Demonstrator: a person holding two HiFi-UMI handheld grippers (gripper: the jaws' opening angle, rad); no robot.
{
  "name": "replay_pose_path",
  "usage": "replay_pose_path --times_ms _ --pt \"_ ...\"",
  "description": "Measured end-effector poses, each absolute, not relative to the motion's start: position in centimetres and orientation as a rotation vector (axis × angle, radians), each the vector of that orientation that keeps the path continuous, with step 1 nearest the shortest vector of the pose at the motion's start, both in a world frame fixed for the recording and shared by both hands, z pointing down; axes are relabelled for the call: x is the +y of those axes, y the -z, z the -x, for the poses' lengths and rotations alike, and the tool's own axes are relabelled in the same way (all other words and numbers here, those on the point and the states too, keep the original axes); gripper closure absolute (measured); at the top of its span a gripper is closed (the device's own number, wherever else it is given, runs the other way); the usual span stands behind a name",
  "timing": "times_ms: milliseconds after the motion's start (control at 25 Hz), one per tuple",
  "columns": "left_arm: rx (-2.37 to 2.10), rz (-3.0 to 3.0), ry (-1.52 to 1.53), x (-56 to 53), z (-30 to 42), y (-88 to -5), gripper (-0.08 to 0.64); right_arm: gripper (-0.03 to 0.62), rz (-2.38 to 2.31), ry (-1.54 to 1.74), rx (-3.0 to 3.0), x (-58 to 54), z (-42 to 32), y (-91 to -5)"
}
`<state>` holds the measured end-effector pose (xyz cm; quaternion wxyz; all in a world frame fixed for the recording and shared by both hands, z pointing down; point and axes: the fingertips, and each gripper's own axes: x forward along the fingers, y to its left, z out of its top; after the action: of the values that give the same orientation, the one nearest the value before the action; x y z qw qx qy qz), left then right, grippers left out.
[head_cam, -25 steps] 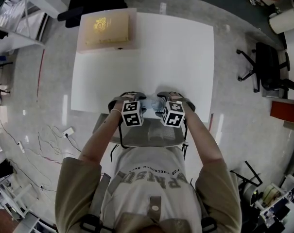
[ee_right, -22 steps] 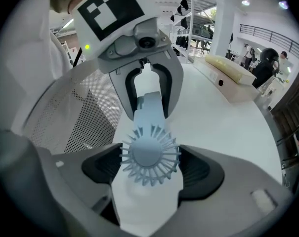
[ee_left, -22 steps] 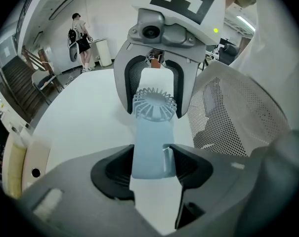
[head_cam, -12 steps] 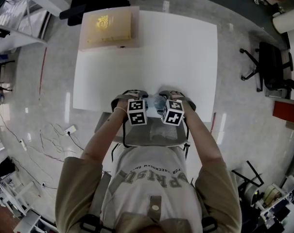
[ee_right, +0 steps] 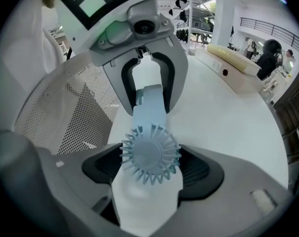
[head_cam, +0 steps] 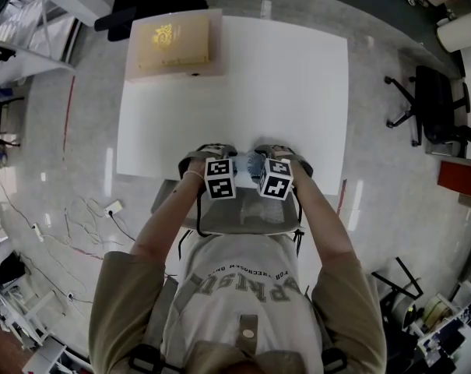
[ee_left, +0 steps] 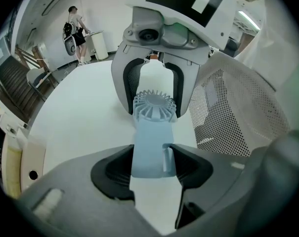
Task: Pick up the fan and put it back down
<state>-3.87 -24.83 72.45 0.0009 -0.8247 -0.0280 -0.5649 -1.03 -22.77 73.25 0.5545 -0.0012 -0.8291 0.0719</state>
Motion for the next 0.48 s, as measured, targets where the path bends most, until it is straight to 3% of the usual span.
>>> replay_pose_path --times_ms 480 --pt "-0.112 2.590 1.802 -24.49 4.01 -73.03 0.328 0.242 0.010 -0.176 -1.947 -22.67 1.14 -73.61"
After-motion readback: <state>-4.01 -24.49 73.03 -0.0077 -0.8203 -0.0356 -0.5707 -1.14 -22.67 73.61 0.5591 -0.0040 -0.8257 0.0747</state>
